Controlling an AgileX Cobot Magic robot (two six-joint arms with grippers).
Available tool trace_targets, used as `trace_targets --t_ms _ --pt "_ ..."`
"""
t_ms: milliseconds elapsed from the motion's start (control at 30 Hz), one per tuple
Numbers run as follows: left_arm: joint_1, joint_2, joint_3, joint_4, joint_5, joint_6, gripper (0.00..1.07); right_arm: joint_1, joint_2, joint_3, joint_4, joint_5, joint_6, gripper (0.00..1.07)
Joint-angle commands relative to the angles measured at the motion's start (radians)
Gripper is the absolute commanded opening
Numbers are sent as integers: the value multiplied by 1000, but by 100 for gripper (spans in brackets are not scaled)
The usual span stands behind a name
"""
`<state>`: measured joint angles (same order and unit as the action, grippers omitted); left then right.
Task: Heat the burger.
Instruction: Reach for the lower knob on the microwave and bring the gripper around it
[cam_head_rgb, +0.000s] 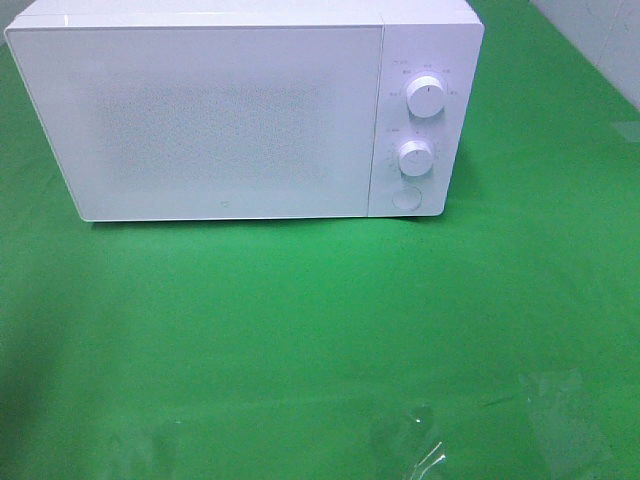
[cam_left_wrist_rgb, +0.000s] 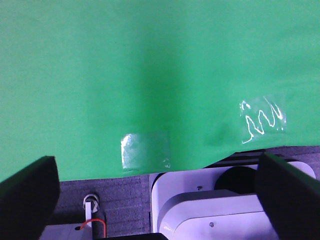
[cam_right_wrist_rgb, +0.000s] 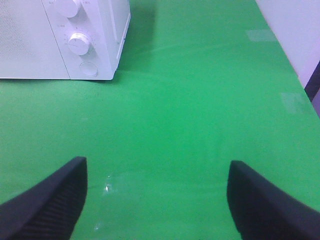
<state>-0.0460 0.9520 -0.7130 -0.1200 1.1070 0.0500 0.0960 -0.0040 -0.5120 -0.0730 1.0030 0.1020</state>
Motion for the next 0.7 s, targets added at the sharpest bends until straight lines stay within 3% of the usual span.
trace_targets --t_ms 33,433,700 --pt "2 -85 33 -11 -14 17 100 -6 -25 3 4 0 3 73" --pt "2 -415 171 -11 -21 32 100 -6 -25 3 4 0 3 73" --pt "2 -575 202 -9 -71 29 100 -6 -25 3 4 0 3 73"
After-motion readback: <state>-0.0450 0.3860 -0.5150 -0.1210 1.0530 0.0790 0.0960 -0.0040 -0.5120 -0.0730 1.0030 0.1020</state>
